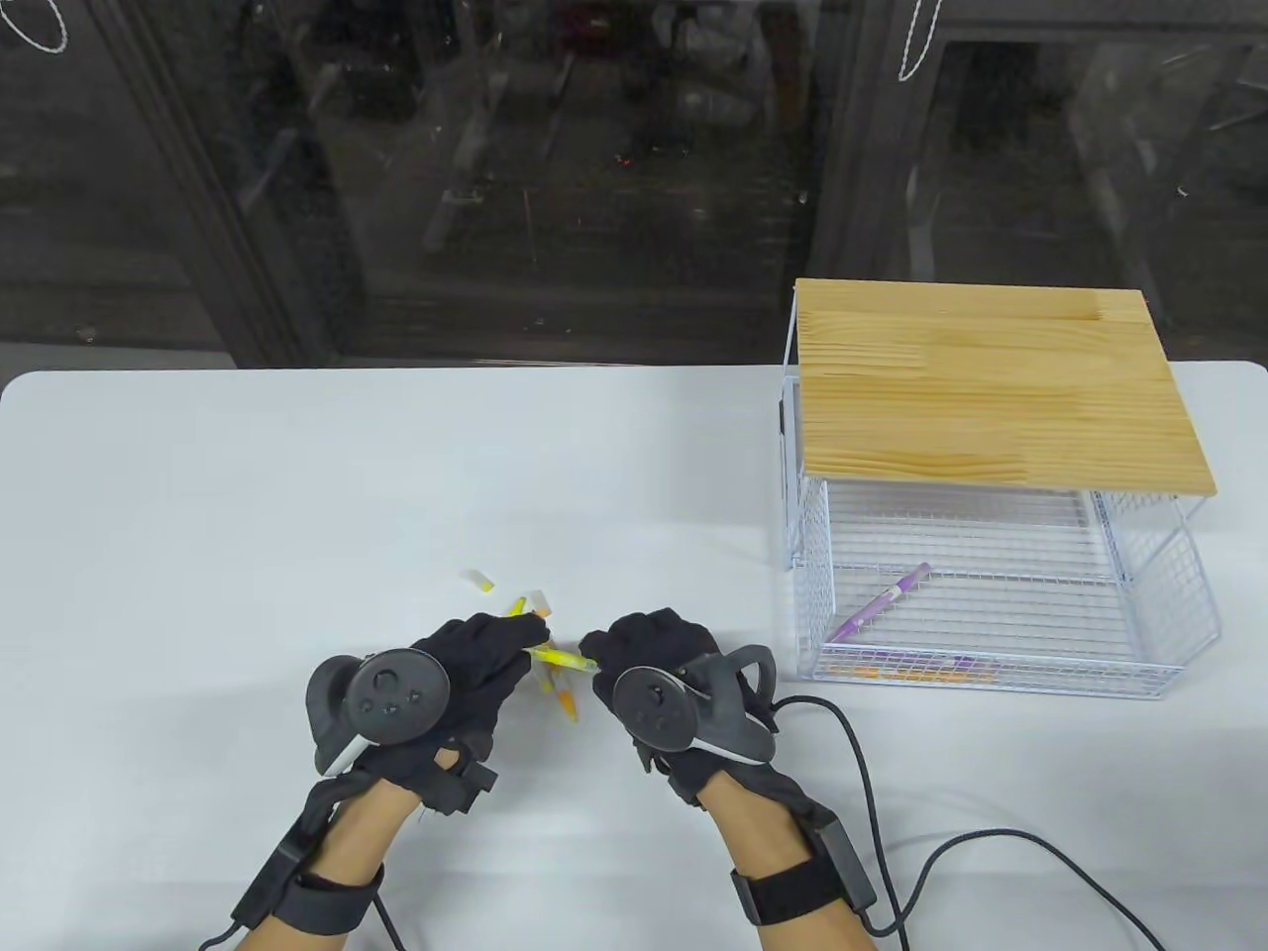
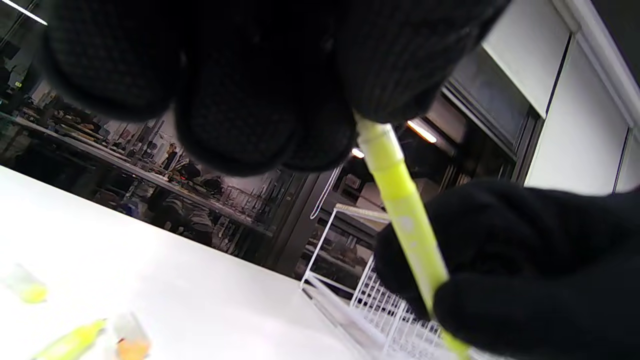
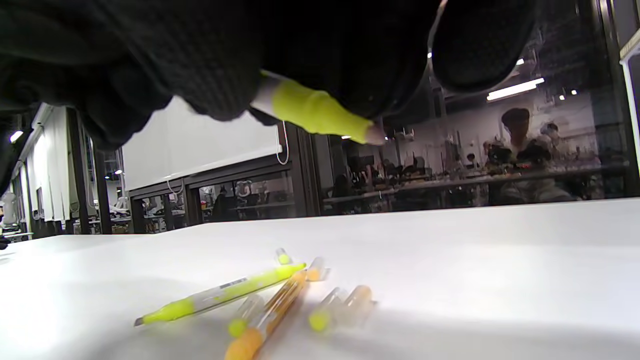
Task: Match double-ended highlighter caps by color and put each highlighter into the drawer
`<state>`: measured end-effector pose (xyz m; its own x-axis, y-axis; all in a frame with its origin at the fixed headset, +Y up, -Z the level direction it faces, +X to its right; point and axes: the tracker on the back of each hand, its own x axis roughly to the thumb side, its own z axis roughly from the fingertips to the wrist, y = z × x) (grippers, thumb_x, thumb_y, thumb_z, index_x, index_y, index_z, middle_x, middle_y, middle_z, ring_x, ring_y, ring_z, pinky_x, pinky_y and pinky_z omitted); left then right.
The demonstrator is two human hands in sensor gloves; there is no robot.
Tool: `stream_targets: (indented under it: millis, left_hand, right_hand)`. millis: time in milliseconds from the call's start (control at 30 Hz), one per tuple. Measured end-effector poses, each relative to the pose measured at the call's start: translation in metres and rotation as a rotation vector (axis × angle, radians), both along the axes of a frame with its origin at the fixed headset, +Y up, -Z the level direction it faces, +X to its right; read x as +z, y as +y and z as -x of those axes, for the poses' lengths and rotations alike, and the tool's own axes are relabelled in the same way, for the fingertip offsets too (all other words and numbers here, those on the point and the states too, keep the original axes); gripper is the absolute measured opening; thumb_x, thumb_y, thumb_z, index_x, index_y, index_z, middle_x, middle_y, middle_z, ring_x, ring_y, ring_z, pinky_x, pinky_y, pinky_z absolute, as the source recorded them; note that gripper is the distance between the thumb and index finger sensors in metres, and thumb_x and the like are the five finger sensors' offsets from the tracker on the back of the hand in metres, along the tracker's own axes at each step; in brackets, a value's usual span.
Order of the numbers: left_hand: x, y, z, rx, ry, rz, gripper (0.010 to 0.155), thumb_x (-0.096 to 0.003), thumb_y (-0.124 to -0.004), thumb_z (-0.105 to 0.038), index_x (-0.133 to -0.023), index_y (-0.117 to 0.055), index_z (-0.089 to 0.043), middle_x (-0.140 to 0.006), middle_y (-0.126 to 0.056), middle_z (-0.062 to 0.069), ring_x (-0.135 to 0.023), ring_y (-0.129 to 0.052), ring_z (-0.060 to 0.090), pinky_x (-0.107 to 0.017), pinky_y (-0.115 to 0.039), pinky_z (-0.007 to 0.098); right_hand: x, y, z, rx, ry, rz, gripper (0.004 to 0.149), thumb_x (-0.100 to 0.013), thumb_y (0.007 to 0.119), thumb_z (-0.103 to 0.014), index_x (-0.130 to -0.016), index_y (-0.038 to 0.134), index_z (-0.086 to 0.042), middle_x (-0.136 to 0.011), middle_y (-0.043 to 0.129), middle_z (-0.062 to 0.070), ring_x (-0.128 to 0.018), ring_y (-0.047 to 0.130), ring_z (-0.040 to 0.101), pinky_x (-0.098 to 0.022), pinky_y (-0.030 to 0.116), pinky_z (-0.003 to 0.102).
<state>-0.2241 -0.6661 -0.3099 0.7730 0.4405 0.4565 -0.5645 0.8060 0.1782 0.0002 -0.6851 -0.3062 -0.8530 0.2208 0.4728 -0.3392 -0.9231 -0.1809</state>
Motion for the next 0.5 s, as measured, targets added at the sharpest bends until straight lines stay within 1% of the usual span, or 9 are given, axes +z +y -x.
stream_targets:
  millis: [33, 100, 200, 267, 300, 367, 433, 467, 500]
  left_hand:
    - [0.001, 0.000, 0.000, -0.005, 0.004, -0.030, 0.045, -0.0370, -0.086, -0.033, -0.081, -0.093, -0.032, -0.069, -0.105, -0.003, -0.046, -0.106, 0.024, -0.038, -0.090, 0.050]
    - [0.002, 0.000, -0.003, -0.018, -0.004, -0.046, 0.044, -0.0365, -0.086, -0.034, -0.080, -0.094, -0.034, -0.069, -0.106, -0.005, -0.046, -0.107, 0.023, -0.037, -0.091, 0.050]
    - [0.003, -0.004, -0.011, -0.013, -0.052, -0.039, 0.044, -0.0362, -0.088, -0.034, -0.079, -0.095, -0.035, -0.070, -0.107, -0.006, -0.047, -0.108, 0.023, -0.037, -0.091, 0.049]
    - [0.003, -0.005, -0.015, -0.019, -0.066, -0.034, 0.044, -0.0364, -0.088, -0.034, -0.080, -0.094, -0.035, -0.070, -0.106, -0.006, -0.048, -0.108, 0.024, -0.037, -0.091, 0.050]
    - [0.003, -0.004, -0.015, -0.028, -0.059, -0.036, 0.044, -0.0366, -0.087, -0.035, -0.080, -0.094, -0.035, -0.071, -0.106, -0.006, -0.049, -0.107, 0.024, -0.038, -0.091, 0.050]
    - [0.003, -0.005, -0.012, -0.024, -0.049, -0.023, 0.049, -0.0369, -0.087, -0.036, -0.085, -0.089, -0.036, -0.072, -0.105, -0.006, -0.051, -0.107, 0.024, -0.039, -0.090, 0.050]
    - [0.000, -0.005, -0.008, -0.002, -0.021, -0.018, 0.053, -0.0363, -0.088, -0.037, -0.089, -0.085, -0.035, -0.071, -0.105, -0.005, -0.050, -0.106, 0.025, -0.038, -0.090, 0.051]
    - [-0.002, -0.006, -0.004, 0.000, 0.011, -0.004, 0.053, -0.0365, -0.088, -0.037, -0.089, -0.086, -0.034, -0.071, -0.105, -0.005, -0.050, -0.106, 0.026, -0.038, -0.089, 0.051]
    - [-0.004, -0.007, -0.001, -0.006, 0.032, 0.006, 0.052, -0.0364, -0.088, -0.037, -0.088, -0.087, -0.033, -0.070, -0.105, -0.004, -0.049, -0.106, 0.026, -0.038, -0.089, 0.051]
  right_hand:
    - [0.000, -0.001, 0.001, -0.015, -0.006, -0.018, 0.045, -0.042, 0.086, -0.039, -0.086, 0.083, -0.028, -0.084, 0.087, 0.000, -0.077, 0.085, 0.031, -0.059, 0.073, 0.054]
    - [0.000, -0.002, 0.003, -0.024, -0.007, -0.001, 0.046, -0.042, 0.085, -0.042, -0.086, 0.082, -0.029, -0.084, 0.087, -0.001, -0.077, 0.085, 0.031, -0.058, 0.073, 0.054]
    - [0.000, -0.003, 0.005, -0.116, 0.016, 0.034, 0.046, -0.042, 0.085, -0.046, -0.085, 0.082, -0.030, -0.083, 0.087, -0.002, -0.076, 0.086, 0.031, -0.057, 0.073, 0.054]
    - [0.000, -0.002, 0.006, -0.163, 0.016, 0.050, 0.045, -0.041, 0.087, -0.044, -0.083, 0.084, -0.028, -0.081, 0.089, 0.000, -0.071, 0.088, 0.030, -0.055, 0.075, 0.053]
    - [-0.001, -0.002, 0.004, -0.147, 0.006, 0.056, 0.045, -0.041, 0.087, -0.045, -0.083, 0.085, -0.030, -0.080, 0.090, -0.001, -0.070, 0.089, 0.029, -0.055, 0.075, 0.052]
    - [-0.004, -0.001, -0.001, -0.152, -0.006, 0.059, 0.045, -0.040, 0.087, -0.047, -0.083, 0.087, -0.032, -0.078, 0.093, -0.002, -0.065, 0.092, 0.026, -0.053, 0.078, 0.050]
    - [-0.007, -0.002, -0.008, -0.194, -0.023, 0.097, 0.045, -0.040, 0.088, -0.047, -0.082, 0.088, -0.031, -0.075, 0.096, -0.003, -0.056, 0.097, 0.022, -0.051, 0.080, 0.048]
    - [-0.010, -0.003, -0.014, -0.247, -0.034, 0.132, 0.046, -0.039, 0.088, -0.046, -0.082, 0.089, -0.030, -0.073, 0.098, -0.002, -0.051, 0.099, 0.021, -0.048, 0.082, 0.047]
    - [-0.012, -0.004, -0.018, -0.279, -0.042, 0.159, 0.047, -0.039, 0.089, -0.046, -0.083, 0.088, -0.029, -0.072, 0.098, -0.002, -0.050, 0.100, 0.020, -0.047, 0.083, 0.047]
